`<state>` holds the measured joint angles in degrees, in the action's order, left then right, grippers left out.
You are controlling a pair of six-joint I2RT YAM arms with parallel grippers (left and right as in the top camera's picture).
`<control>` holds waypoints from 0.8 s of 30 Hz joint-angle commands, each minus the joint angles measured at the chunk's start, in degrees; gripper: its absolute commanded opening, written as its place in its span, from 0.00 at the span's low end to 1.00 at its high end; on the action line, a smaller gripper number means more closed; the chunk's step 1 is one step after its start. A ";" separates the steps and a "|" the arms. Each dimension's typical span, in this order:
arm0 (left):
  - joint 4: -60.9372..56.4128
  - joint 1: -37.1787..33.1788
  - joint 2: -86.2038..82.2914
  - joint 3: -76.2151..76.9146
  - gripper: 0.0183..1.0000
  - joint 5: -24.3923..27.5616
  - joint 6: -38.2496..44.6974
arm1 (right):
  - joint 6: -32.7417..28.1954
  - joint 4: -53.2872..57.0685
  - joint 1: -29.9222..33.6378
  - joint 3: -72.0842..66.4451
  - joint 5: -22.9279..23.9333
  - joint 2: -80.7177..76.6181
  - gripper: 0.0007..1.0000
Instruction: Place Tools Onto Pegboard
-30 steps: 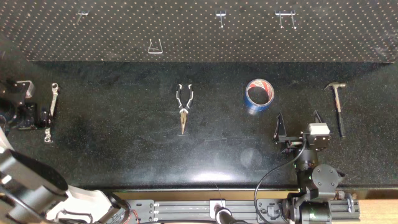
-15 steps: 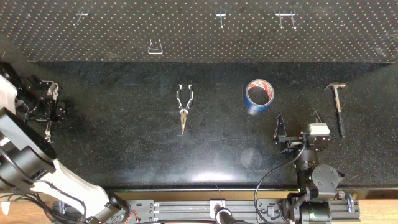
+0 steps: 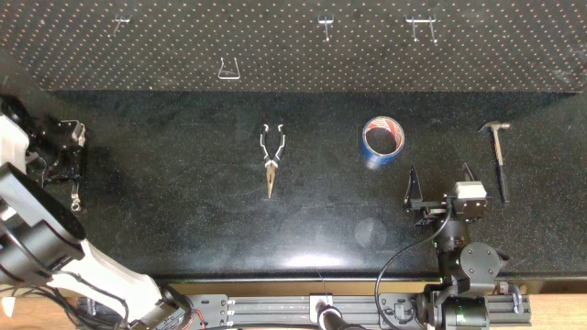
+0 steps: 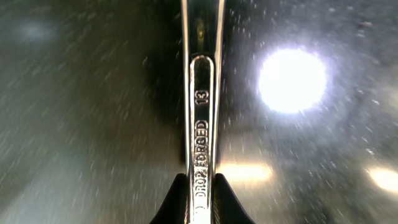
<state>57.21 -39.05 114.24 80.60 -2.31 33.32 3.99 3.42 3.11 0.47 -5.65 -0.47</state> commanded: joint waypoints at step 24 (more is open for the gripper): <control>-59.63 29.68 -44.59 -37.13 0.01 -3.04 -32.85 | -0.17 0.15 0.24 -0.24 0.11 0.42 0.97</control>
<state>-1.67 -9.08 68.77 41.50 -5.10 -0.23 3.97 3.42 3.11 0.47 -5.65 -0.43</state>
